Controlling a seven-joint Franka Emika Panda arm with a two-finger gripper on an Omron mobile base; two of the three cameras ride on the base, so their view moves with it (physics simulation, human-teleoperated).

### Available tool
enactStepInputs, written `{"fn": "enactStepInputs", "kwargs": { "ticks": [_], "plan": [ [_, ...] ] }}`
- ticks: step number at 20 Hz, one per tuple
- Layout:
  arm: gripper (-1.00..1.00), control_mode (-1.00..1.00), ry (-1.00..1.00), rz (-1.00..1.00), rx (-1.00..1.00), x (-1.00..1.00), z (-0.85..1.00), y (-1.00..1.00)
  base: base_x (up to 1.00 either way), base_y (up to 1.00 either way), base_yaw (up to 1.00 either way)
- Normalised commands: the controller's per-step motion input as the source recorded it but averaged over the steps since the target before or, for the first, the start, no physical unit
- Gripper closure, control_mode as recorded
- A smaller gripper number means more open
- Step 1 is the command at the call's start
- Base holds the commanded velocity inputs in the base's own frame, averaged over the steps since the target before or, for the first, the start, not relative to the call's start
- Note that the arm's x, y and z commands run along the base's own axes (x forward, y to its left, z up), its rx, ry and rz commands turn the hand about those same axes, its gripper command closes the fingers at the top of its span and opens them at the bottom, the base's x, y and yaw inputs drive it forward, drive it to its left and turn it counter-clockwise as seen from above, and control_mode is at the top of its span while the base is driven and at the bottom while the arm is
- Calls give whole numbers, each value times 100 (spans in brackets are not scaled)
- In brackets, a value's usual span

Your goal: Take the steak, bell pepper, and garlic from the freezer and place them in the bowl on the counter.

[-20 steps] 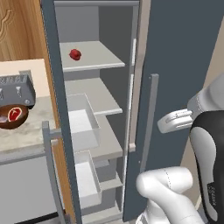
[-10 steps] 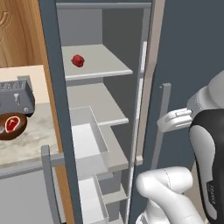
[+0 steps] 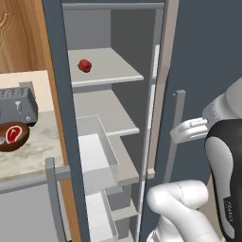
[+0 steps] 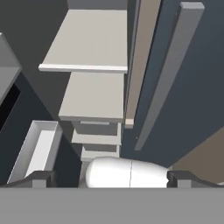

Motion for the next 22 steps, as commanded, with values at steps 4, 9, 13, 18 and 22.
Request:
{"fn": "enactStepInputs", "kwargs": {
  "ticks": [4,9,13,18,22],
  "plan": [
    [-100,100,0,0,0,0,0,0,18,20,0],
    [-100,100,0,0,0,0,0,0,12,35,0],
    [-100,100,0,0,0,0,0,0,7,29,0],
    [-100,100,0,0,0,0,0,0,34,14,0],
    [-100,100,0,0,0,0,0,0,38,20,0]
  ]
}}
